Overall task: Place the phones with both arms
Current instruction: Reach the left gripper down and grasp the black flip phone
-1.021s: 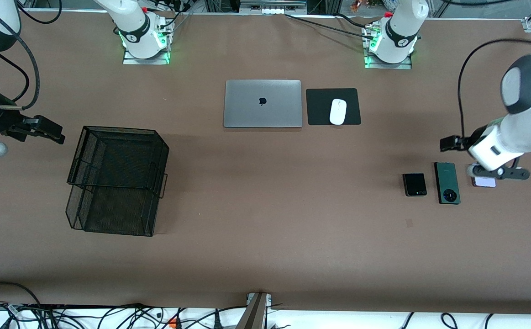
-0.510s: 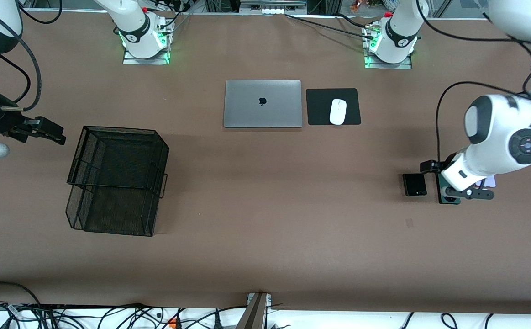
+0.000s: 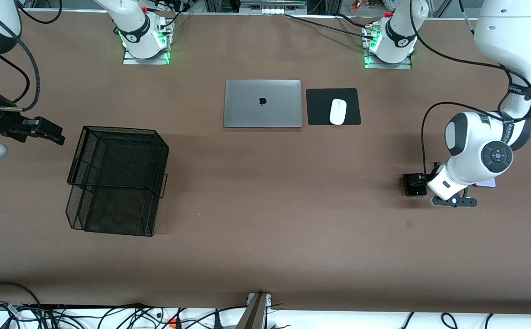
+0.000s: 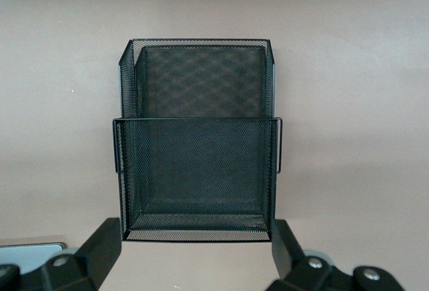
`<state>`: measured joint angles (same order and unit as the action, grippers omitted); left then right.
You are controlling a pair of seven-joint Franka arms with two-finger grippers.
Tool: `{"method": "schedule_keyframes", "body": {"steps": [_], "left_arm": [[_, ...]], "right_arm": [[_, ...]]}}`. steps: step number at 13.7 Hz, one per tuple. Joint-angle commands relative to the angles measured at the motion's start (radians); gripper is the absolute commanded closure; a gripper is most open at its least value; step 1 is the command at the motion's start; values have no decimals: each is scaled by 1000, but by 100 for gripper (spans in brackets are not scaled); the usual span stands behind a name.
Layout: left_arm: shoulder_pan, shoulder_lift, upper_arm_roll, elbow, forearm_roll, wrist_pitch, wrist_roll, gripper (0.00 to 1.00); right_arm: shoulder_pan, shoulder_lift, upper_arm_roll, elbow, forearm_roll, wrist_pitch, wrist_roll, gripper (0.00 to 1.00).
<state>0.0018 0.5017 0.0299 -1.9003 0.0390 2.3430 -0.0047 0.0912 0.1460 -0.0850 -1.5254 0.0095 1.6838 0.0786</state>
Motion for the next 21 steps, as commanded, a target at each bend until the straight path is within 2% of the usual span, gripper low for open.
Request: {"method": "schedule_keyframes", "body": {"steps": [1, 3, 7, 12, 21], "left_arm": [[7, 0, -1, -51, 16, 79, -64, 0], [9, 14, -1, -83, 15, 142, -86, 0], [7, 18, -2, -109, 15, 164, -116, 0], [4, 46, -2, -135, 16, 257, -161, 0], [-5, 84, -5, -134, 16, 286, -178, 0]], "right_arm": [[-5, -16, -10, -19, -5, 1, -8, 1], [-5, -14, -10, -19, -8, -12, 9, 1], [-5, -17, -13, -16, 1, -15, 13, 1], [-4, -14, -7, -12, 7, -1, 93, 1], [-2, -8, -5, -18, 15, 25, 95, 1]]}}
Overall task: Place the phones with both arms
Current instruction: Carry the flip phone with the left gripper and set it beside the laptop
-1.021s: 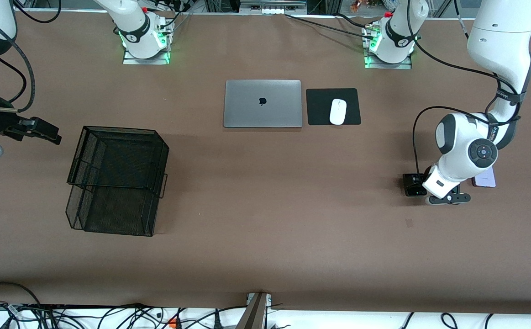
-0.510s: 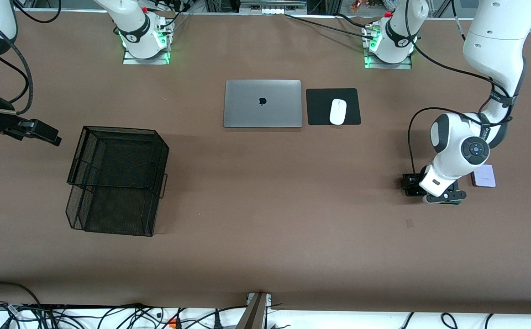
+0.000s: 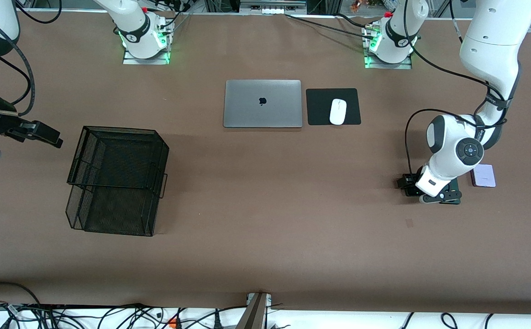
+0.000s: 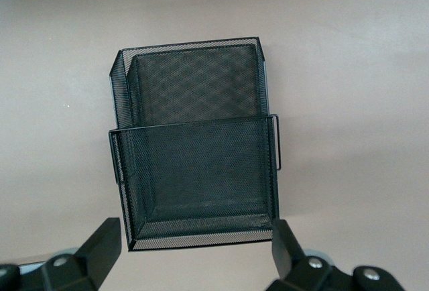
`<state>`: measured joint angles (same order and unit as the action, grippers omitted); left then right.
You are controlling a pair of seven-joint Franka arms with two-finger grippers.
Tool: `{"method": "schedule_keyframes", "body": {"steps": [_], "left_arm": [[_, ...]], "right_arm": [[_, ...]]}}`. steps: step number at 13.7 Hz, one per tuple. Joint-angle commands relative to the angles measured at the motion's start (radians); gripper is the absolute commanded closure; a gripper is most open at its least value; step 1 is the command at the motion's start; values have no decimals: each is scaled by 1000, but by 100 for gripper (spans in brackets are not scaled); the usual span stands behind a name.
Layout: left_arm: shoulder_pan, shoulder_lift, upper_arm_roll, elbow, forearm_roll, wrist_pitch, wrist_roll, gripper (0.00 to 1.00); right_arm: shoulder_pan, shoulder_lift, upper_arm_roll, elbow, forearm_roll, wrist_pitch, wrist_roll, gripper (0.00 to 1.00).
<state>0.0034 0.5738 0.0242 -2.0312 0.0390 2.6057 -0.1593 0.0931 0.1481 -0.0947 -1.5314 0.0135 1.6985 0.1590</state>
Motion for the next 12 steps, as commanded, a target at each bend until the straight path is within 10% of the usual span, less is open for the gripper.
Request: {"method": "schedule_keyframes", "body": {"steps": [1, 5, 12], "left_arm": [[-6, 15, 0, -4, 16, 24, -23, 2], [-5, 18, -1, -3, 16, 24, -23, 64], [-3, 8, -3, 106, -2, -142, -29, 96]], "right_arm": [[-4, -10, 4, -13, 13, 10, 14, 1], [-4, -12, 1, -13, 13, 10, 14, 1], [-4, 2, 3, -12, 13, 118, 13, 0]]}}
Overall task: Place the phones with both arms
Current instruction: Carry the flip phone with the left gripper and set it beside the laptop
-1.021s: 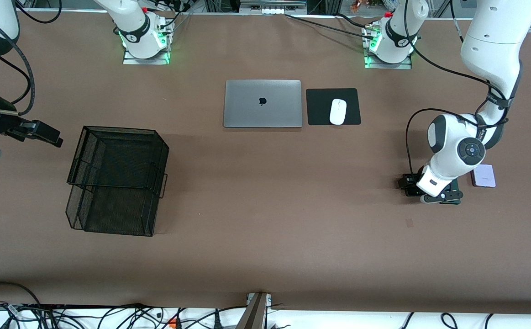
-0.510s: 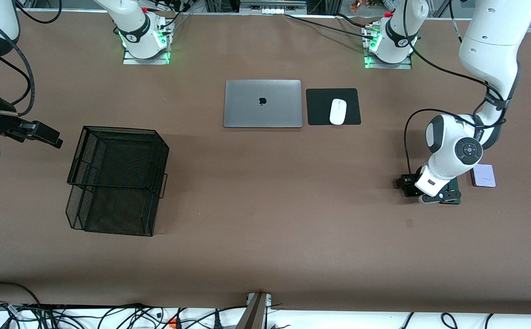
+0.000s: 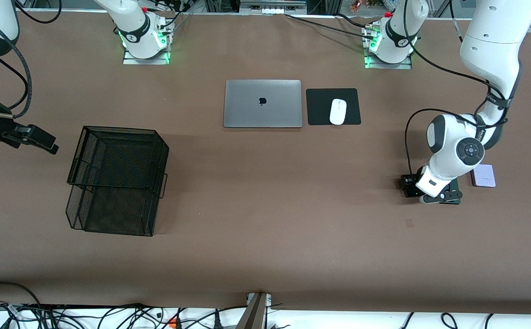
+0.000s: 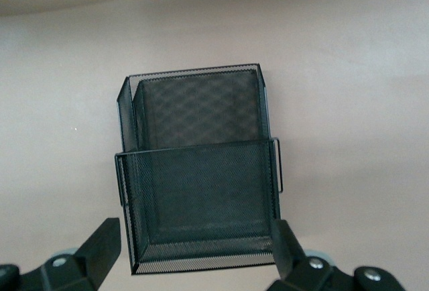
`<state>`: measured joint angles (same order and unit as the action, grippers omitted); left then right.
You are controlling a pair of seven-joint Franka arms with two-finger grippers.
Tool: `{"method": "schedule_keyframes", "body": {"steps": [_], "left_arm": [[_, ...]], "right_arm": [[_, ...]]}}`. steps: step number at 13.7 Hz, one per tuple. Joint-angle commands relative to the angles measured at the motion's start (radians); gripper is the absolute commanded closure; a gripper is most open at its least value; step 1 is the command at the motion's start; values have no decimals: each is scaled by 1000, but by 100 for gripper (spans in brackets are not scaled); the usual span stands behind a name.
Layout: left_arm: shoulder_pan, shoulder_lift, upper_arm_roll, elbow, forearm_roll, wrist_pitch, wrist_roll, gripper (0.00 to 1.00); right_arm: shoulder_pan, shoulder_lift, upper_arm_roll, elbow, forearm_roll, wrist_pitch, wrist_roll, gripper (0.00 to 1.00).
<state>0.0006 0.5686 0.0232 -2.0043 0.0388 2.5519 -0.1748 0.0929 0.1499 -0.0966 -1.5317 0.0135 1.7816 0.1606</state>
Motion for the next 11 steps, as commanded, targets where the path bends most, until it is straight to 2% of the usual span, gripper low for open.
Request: {"method": "schedule_keyframes", "body": {"steps": [1, 3, 6, 8, 11], "left_arm": [[-8, 14, -3, 99, -2, -108, -38, 96], [-20, 14, -14, 121, -2, -111, -71, 100], [-85, 14, -16, 174, -2, -168, -156, 100], [-167, 14, -16, 229, -2, -251, -266, 100], [-328, 25, -14, 307, 0, -309, -512, 100]], "right_arm": [[-2, 0, 6, -11, 13, 47, 10, 0], [-1, 2, 9, -11, 13, 47, 5, 0], [-1, 11, 8, -11, 13, 47, -3, 0], [-1, 11, 8, -13, 13, 47, -3, 0], [-5, 13, 5, -11, 13, 45, -9, 0]]}}
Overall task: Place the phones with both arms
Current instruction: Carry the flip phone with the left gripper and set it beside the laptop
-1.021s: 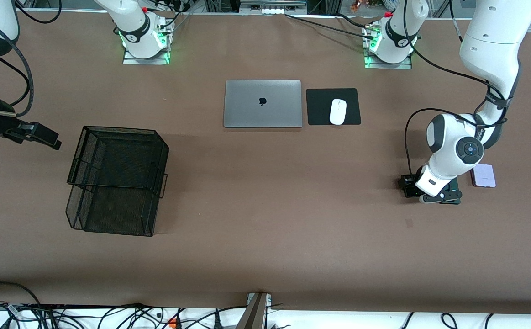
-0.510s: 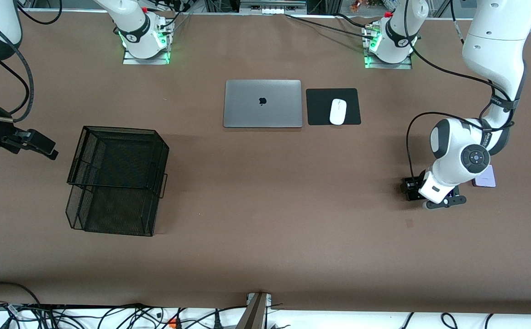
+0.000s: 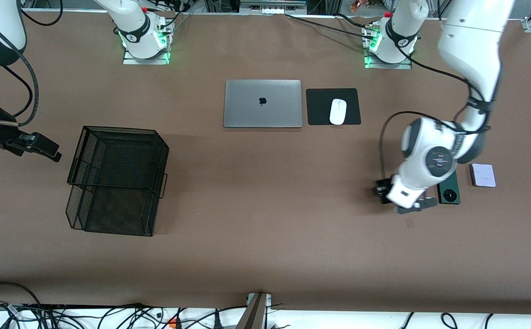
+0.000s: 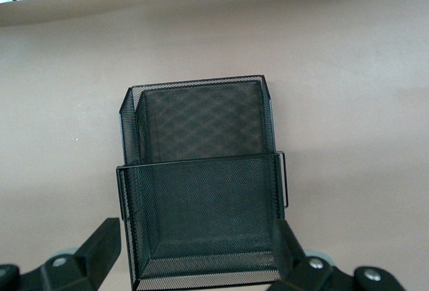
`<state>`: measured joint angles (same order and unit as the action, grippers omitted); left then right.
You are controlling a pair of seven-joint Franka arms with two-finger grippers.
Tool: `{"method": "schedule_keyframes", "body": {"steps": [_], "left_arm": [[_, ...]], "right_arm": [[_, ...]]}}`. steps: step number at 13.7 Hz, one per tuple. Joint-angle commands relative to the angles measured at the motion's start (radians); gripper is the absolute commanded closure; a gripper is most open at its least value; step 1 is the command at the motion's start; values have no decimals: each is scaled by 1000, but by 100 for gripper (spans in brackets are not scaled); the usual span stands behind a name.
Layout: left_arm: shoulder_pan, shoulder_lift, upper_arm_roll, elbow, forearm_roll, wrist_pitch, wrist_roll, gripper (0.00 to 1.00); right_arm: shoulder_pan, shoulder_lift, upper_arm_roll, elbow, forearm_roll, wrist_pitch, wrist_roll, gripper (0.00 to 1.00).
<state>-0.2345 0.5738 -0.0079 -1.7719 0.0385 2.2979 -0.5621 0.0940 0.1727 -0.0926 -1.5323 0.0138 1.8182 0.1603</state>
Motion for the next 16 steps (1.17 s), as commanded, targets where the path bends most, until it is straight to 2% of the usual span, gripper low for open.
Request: {"method": "schedule_keyframes", "body": {"steps": [1, 4, 8, 11, 14, 16], "left_arm": [[-130, 27, 16, 97, 0, -58, -166, 100], [-236, 78, 16, 175, -12, -58, -277, 100], [-371, 222, 16, 380, -48, -58, -373, 100], [-462, 313, 17, 497, -48, -57, -378, 100], [-528, 432, 17, 671, -45, -55, -375, 100], [-575, 471, 26, 722, -37, -54, -371, 100]], "right_arm": [[-7, -6, -1, -11, 12, 4, -8, 0], [-8, -5, -2, -12, 12, -5, -8, 0], [-8, -4, -4, -11, 8, -5, -12, 0], [-10, 2, -4, -12, 8, -16, -13, 0], [-11, 5, -6, -14, 8, -22, -12, 0], [-14, 8, -6, -14, 8, -14, -12, 0]]}}
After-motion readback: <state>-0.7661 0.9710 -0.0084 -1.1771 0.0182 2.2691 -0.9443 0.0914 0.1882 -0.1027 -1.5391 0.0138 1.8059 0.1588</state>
